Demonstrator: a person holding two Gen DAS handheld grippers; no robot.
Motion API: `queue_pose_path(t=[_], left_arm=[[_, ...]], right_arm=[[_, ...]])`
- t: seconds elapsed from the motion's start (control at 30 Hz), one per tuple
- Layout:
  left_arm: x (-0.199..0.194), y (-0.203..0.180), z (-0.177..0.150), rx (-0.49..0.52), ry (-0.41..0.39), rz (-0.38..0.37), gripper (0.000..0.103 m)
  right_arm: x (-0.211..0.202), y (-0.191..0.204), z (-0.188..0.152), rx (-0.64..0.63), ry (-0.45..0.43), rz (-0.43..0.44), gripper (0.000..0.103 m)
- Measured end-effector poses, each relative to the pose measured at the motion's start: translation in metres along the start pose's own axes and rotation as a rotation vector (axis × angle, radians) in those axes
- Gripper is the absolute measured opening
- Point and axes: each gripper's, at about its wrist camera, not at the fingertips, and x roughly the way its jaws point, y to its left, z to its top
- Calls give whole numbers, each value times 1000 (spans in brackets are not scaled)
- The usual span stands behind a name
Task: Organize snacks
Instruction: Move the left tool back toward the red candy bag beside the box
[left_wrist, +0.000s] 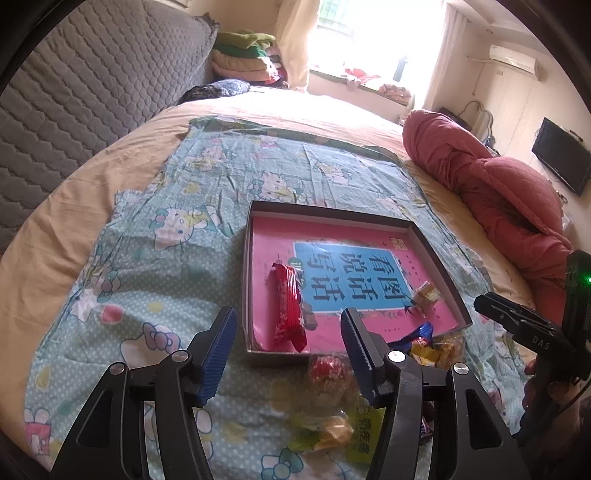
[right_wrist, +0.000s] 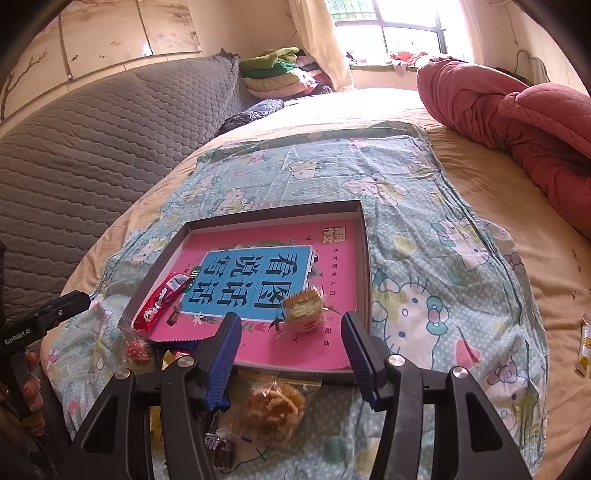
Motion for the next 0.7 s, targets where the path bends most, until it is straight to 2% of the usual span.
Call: queue_pose_path(t=[0.23, 0.7], left_arm=[[-7, -4, -6, 12, 11, 3, 60], [-20, -12, -26, 30, 30, -12, 64]], right_arm=[[-8, -1, -10, 50, 13, 28, 60], [-15, 20, -34, 83, 60, 54, 61]])
